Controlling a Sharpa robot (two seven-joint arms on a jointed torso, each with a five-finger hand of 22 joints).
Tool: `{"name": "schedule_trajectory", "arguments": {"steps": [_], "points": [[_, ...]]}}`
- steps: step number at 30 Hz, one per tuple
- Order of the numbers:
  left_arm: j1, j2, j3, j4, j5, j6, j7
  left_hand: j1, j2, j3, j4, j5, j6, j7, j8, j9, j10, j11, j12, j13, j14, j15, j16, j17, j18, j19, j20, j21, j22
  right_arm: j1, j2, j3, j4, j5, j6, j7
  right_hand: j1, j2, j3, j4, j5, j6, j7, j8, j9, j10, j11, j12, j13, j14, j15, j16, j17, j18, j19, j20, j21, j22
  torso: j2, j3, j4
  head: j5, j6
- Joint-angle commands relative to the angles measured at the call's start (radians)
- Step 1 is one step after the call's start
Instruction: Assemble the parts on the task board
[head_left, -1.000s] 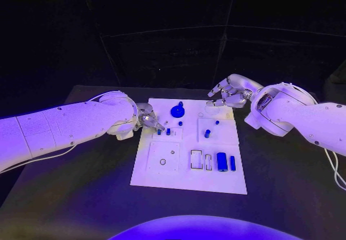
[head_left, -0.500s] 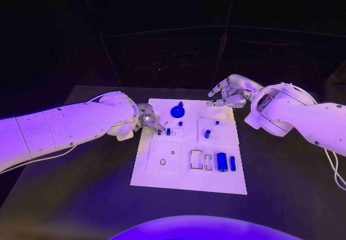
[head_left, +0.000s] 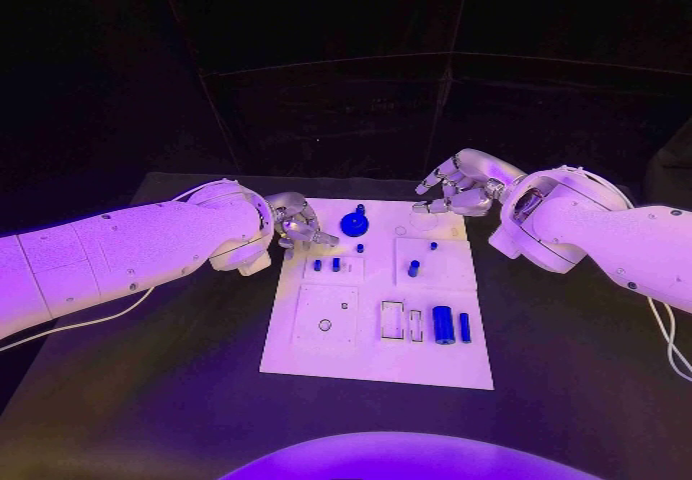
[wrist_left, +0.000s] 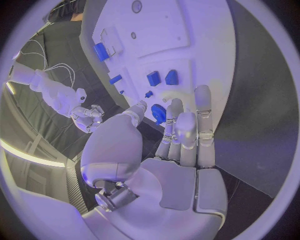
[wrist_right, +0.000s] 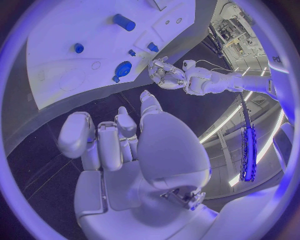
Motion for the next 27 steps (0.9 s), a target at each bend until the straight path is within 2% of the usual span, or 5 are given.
{"name": "schedule_trajectory", "arguments": {"steps": [1,12,19,22,27], "points": [[0.002,0.004,0.0,-0.003,0.065,-0.097,0.199,0.056,0.005,-0.014,-0.008,-0.001,-0.018,0.015,-0.012,-0.019,-0.032,0.017,-0.033,-0.037,-0.097,0.015,-0.223,-0.218,0.011,-0.021,0.016,-0.078,-0.055,0.002,0.0,0.001,0.001,0.001,-0.003,0.007,0.004,0.001,-0.006,0.003,0.005,-0.006,0.0,0.006,-0.001,-0.008,0.001,-0.001,-0.001,0.046,-0.008,-0.004,0.0,0.01,-0.006,-0.003,-0.005,-0.001,0.001,0.0006,0.0007,-0.001,0.001],[-0.001,0.055,-0.01,-0.051,-0.105,-0.177,0.431,0.368,0.01,0.047,-0.158,-0.004,0.033,0.04,-0.154,-0.17,-0.106,0.054,-0.236,-0.269,-0.109,0.029,-0.388,-0.318,0.006,0.024,0.035,-0.239,-0.186,0.002,0.002,0.001,-0.002,0.001,-0.006,0.007,0.004,0.001,-0.006,0.003,0.006,-0.007,0.0,0.006,-0.001,-0.01,0.001,-0.003,-0.003,0.046,-0.008,-0.005,-0.001,0.01,-0.006,-0.003,-0.006,-0.002,0.0,-0.0011,-0.0003,-0.011,0.009],[-0.005,0.103,-0.037,-0.09,-0.253,-0.172,0.474,0.386,-0.007,0.059,-0.192,-0.004,0.103,0.03,-0.248,-0.237,-0.092,0.046,-0.3,-0.357,-0.08,0.03,-0.373,-0.315,0.011,0.049,0.026,-0.228,-0.181,0.002,0.006,0.001,-0.004,0.001,-0.006,0.007,0.005,0.002,-0.006,0.003,0.007,-0.007,0.0,0.006,-0.001,-0.01,0.001,-0.003,-0.003,0.046,-0.008,-0.005,-0.001,0.01,-0.006,-0.003,-0.006,-0.002,0.001,-0.0006,-0.0002,-0.016,0.014],[-0.01,0.128,-0.044,-0.113,-0.3,-0.163,0.473,0.376,-0.011,0.048,-0.192,-0.005,0.122,0.029,-0.282,-0.259,-0.095,0.046,-0.315,-0.385,-0.054,0.03,-0.337,-0.305,0.012,0.074,0.025,-0.214,-0.173,0.002,0.007,0.001,-0.005,0.001,-0.006,0.007,0.006,0.003,-0.006,0.003,0.008,-0.007,0.0,0.006,-0.001,-0.01,0.001,-0.003,-0.003,0.046,-0.008,-0.005,-0.001,0.01,-0.006,-0.003,-0.006,-0.002,0.001,-0.0013,0.0003,-0.017,0.016],[-0.016,0.162,-0.049,-0.15,-0.346,-0.146,0.453,0.365,-0.009,0.029,-0.191,-0.004,0.154,0.026,-0.331,-0.289,-0.091,0.042,-0.325,-0.425,0.066,0.026,-0.035,-0.047,0.011,0.147,0.02,-0.154,-0.138,0.002,0.01,0.001,-0.006,0.001,-0.007,0.008,0.006,0.003,-0.006,0.003,0.008,-0.007,0.0,0.006,-0.001,-0.01,0.001,-0.002,-0.002,0.046,-0.008,-0.006,-0.001,0.01,-0.006,-0.003,-0.006,-0.002,0.001,-0.0004,-0.0007,-0.018,0.011]]}}
